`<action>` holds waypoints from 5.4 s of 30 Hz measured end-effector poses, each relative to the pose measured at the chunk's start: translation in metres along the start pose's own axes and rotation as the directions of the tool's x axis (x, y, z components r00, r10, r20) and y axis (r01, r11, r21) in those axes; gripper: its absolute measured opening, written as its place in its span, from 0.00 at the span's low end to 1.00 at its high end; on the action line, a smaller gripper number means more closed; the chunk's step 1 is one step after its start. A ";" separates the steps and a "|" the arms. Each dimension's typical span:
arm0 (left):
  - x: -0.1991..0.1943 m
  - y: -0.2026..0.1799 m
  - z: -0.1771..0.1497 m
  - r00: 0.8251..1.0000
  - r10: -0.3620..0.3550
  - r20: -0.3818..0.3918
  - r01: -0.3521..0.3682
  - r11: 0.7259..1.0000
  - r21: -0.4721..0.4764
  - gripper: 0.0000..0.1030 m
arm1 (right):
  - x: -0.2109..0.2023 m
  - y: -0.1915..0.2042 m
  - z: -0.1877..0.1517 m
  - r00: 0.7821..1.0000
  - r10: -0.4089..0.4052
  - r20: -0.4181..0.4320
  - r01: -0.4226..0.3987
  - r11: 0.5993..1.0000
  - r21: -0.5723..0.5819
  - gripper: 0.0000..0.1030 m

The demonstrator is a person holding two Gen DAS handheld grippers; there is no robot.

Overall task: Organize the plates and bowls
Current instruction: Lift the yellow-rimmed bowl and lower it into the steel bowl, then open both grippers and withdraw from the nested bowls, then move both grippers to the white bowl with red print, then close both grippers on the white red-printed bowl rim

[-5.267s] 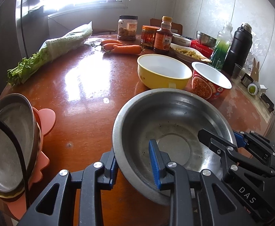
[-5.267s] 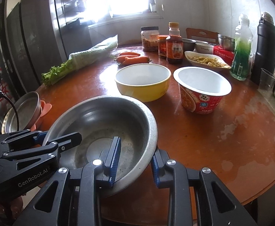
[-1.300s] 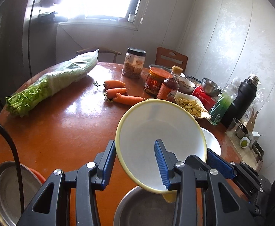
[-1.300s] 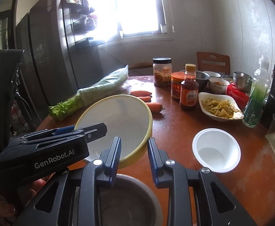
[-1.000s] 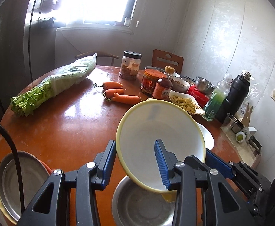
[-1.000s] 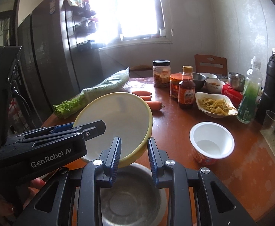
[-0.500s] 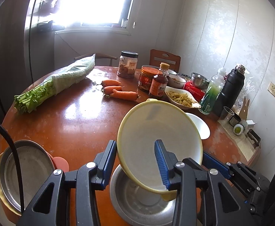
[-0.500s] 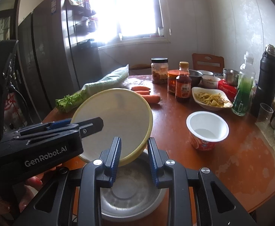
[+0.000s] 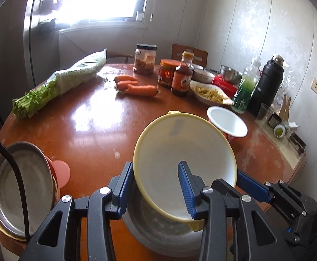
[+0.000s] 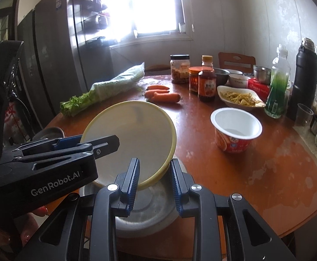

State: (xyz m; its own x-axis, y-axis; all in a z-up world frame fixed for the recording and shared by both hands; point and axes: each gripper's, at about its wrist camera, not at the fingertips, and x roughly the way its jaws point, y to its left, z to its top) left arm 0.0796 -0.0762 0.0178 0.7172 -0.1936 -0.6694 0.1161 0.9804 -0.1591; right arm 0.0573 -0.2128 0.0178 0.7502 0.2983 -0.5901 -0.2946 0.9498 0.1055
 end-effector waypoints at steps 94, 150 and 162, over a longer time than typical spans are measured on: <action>-0.008 -0.031 0.014 1.000 0.011 0.009 -0.012 0.993 0.118 0.66 | -0.015 -0.072 -0.024 1.000 -0.015 0.015 0.012 0.981 0.194 0.57; 0.160 -0.108 0.070 0.932 -0.037 -0.362 0.088 0.988 0.125 0.42 | 0.070 -0.152 0.028 0.991 0.037 -0.130 -0.010 0.979 0.202 0.29; 0.124 -0.110 0.053 0.957 -0.013 -0.290 0.082 0.971 0.227 0.35 | 0.037 -0.136 0.005 0.994 0.016 -0.110 0.010 0.972 0.234 0.27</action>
State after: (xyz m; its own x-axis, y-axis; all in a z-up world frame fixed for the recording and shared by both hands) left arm 0.1920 -0.2063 -0.0087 0.4852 -0.2084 -0.8492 0.3271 0.9439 -0.0448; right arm 0.1284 -0.3303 -0.0140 0.6760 0.3015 -0.6724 -0.1405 0.9485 0.2840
